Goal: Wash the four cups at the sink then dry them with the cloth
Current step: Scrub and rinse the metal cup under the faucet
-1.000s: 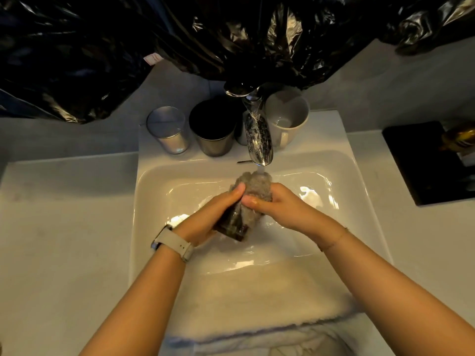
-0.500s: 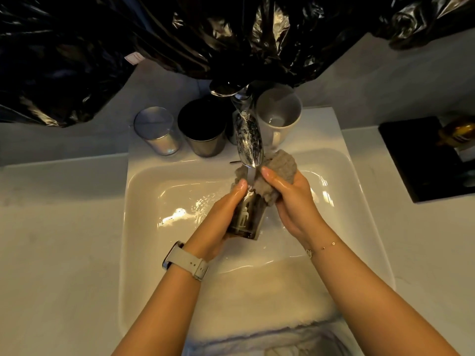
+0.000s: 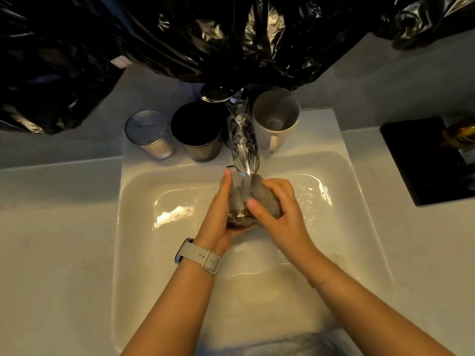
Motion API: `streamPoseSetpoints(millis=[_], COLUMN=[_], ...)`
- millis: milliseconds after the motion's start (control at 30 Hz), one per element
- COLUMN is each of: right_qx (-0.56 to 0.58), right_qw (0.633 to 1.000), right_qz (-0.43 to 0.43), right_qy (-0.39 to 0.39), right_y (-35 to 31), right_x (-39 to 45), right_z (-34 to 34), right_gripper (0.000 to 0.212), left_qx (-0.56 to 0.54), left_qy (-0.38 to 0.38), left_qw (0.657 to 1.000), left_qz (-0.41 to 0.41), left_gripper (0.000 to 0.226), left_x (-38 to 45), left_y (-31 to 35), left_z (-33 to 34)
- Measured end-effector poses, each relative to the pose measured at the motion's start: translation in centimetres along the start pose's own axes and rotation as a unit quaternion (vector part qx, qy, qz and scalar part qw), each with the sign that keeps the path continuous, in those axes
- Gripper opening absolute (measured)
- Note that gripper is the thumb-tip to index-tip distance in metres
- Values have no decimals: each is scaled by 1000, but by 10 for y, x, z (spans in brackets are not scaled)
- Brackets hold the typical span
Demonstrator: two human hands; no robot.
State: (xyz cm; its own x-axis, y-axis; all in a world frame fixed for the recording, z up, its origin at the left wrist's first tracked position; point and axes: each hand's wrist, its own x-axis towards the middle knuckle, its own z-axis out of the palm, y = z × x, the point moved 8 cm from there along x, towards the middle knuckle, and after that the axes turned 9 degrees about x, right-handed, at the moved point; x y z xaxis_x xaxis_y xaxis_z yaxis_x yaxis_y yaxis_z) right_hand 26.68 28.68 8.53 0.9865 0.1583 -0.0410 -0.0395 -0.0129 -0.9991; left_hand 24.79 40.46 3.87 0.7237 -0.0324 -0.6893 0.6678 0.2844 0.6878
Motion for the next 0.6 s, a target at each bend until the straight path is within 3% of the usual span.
streamPoseSetpoints(millis=[200, 400, 500, 600], right_qx=[-84, -35, -56, -37], right_qw=[988, 997, 989, 994], right_qz=[-116, -62, -110, -84], right_qy=[-52, -41, -78, -61], right_y=[-8, 5, -3, -6], right_x=[-2, 6, -22, -7], right_z=[20, 24, 36, 37], right_gripper=[28, 20, 33, 30], left_qx=[39, -59, -55, -44], left_qy=[62, 25, 41, 53], left_qw=[997, 998, 997, 997], left_qz=[-2, 10, 26, 41], left_gripper=[64, 61, 69, 69], left_x=[2, -11, -8, -11], left_y=[-16, -9, -6, -2], left_z=[-14, -25, -31, -30])
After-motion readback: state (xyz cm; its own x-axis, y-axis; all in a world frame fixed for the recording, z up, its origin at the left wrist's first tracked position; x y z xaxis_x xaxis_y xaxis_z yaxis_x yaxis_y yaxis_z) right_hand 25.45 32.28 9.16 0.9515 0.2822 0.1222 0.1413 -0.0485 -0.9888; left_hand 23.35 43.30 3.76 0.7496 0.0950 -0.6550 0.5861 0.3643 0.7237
